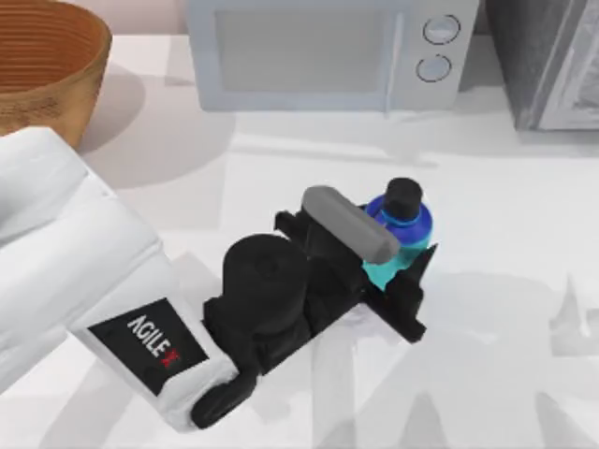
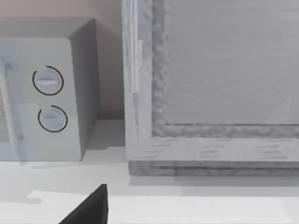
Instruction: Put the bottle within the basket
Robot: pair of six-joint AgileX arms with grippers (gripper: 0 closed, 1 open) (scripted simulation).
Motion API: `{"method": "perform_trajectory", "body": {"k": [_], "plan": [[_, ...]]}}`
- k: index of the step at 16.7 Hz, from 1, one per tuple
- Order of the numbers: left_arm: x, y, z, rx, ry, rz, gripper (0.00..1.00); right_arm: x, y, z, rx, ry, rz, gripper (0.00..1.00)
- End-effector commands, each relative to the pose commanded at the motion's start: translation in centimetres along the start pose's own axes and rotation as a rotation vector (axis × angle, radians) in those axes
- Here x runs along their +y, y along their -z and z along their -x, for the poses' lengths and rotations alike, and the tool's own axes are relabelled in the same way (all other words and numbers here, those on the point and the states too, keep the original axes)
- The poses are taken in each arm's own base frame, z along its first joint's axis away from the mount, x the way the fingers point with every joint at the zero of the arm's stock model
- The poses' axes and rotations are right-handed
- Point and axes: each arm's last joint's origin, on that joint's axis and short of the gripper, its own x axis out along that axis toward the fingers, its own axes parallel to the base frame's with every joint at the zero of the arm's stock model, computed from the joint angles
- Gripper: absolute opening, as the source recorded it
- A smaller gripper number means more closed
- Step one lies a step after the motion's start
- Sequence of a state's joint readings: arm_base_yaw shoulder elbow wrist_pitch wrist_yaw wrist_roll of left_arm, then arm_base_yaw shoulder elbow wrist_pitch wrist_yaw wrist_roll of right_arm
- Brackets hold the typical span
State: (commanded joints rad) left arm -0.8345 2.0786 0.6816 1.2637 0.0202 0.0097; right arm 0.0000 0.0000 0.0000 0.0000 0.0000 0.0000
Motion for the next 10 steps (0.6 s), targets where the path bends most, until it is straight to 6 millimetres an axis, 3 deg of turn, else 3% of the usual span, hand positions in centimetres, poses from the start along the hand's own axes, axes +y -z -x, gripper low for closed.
{"method": "perform_trajectory", "body": {"k": [3, 6, 8, 10], "plan": [[5.2, -5.0, -3.5, -0.076, 0.015, -0.025, 0.00, 0.0, 0.0, 0.0, 0.000, 0.000, 0.000, 1.00], [13.1, -11.5, -4.9, -0.142, 0.019, -0.084, 0.00, 0.0, 0.0, 0.0, 0.000, 0.000, 0.000, 1.00], [19.4, -15.6, -3.9, -0.158, 0.012, -0.131, 0.00, 0.0, 0.0, 0.0, 0.000, 0.000, 0.000, 1.00], [25.8, -18.7, -1.2, -0.147, 0.001, -0.169, 0.00, 0.0, 0.0, 0.0, 0.000, 0.000, 0.000, 1.00]]}}
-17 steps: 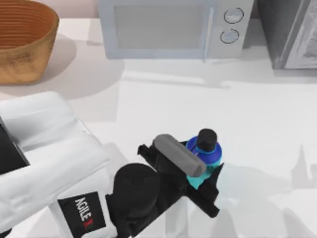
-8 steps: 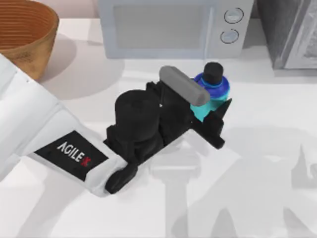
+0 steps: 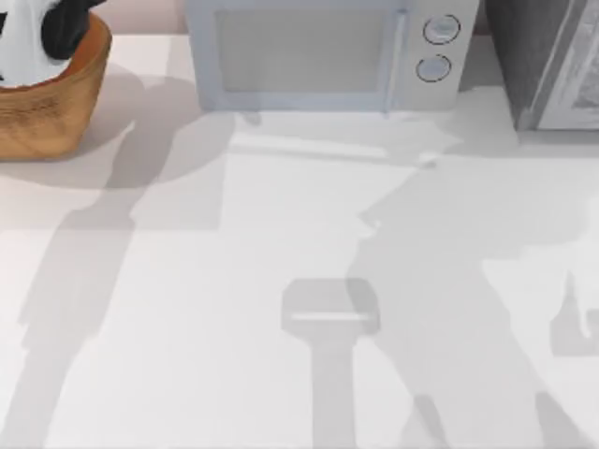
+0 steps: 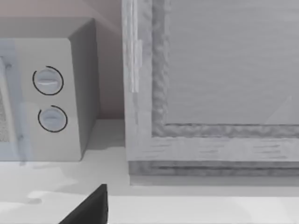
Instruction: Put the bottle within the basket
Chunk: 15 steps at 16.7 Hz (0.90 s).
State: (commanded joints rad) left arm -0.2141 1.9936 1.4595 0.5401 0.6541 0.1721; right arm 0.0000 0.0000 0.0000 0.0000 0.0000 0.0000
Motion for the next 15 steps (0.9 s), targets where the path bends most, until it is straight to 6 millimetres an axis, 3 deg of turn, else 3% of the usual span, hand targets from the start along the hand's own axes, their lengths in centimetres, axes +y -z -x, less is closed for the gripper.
{"method": "perform_trajectory", "body": {"k": [4, 7, 9, 11, 15], "plan": [[11.4, -1.9, 8.7, 0.069, -0.015, -0.009, 0.00, 0.0, 0.0, 0.0, 0.000, 0.000, 0.000, 1.00], [16.5, -1.2, 16.4, 0.114, -0.023, 0.055, 0.00, 0.0, 0.0, 0.0, 0.000, 0.000, 0.000, 1.00], [18.1, -0.3, 20.6, 0.126, -0.025, 0.111, 0.00, 0.0, 0.0, 0.0, 0.000, 0.000, 0.000, 1.00], [18.8, 0.5, 23.3, 0.128, -0.025, 0.157, 0.00, 0.0, 0.0, 0.0, 0.000, 0.000, 0.000, 1.00], [18.9, 0.9, 24.1, 0.127, -0.025, 0.174, 0.00, 0.0, 0.0, 0.0, 0.000, 0.000, 0.000, 1.00]]}}
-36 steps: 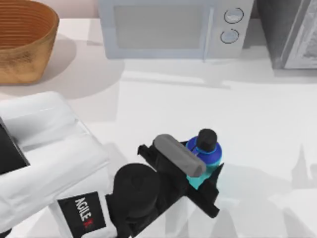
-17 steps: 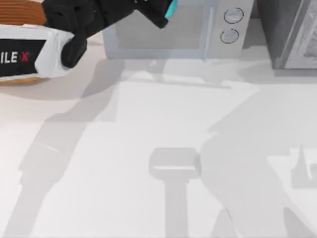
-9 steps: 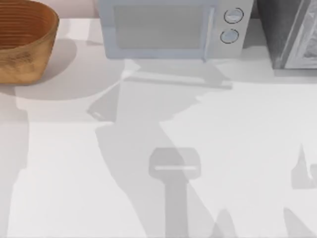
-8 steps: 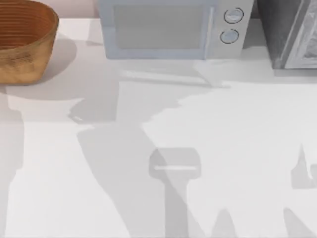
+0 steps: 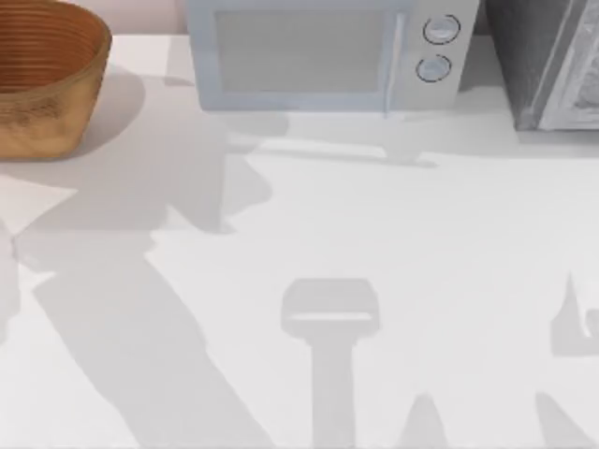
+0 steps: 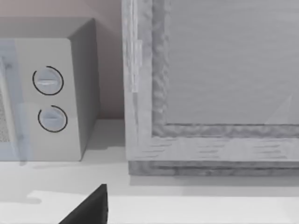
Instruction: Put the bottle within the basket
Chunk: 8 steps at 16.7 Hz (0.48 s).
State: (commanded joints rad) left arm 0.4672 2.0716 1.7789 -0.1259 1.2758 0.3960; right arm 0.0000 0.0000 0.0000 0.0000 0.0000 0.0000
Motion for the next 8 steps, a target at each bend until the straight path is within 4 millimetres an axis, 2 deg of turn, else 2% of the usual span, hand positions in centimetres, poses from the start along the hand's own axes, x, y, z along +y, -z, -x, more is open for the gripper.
{"method": "perform_trajectory", "body": {"k": [3, 8], "plan": [[-0.1, -0.1, -0.2, -0.001, 0.002, -0.006, 0.00, 0.0, 0.0, 0.0, 0.000, 0.000, 0.000, 1.00], [0.1, 1.7, -3.2, 0.003, 0.001, -0.001, 0.00, 0.0, 0.0, 0.0, 0.000, 0.000, 0.000, 1.00]]}}
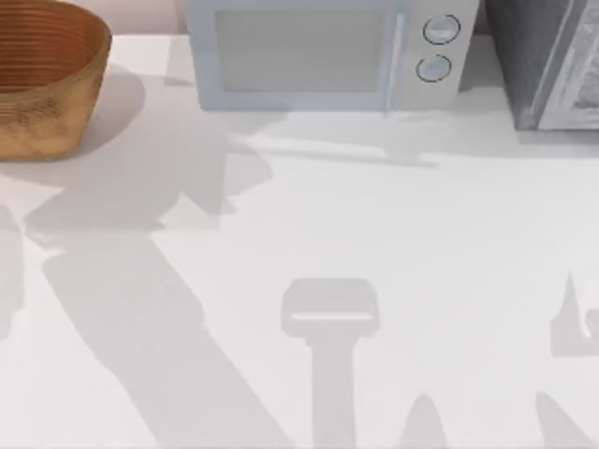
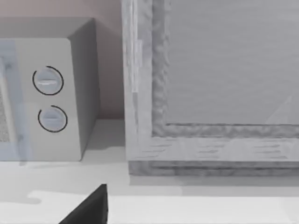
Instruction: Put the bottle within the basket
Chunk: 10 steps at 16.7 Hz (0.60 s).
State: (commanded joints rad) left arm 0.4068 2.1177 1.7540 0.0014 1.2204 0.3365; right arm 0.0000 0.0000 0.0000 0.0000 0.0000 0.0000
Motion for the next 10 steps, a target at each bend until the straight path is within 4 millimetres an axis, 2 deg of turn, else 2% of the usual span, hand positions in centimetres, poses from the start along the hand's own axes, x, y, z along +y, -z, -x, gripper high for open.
{"method": "perform_trajectory", "body": {"k": [4, 8, 10], "plan": [[-0.1, 1.3, -2.4, -0.003, -0.001, 0.000, 0.00, 0.0, 0.0, 0.0, 0.000, 0.000, 0.000, 1.00], [-0.1, 1.4, -2.5, -0.003, -0.001, 0.001, 0.00, 0.0, 0.0, 0.0, 0.000, 0.000, 0.000, 1.00], [-0.1, 1.4, -2.5, -0.003, -0.001, 0.001, 0.15, 0.0, 0.0, 0.0, 0.000, 0.000, 0.000, 1.00]]}}
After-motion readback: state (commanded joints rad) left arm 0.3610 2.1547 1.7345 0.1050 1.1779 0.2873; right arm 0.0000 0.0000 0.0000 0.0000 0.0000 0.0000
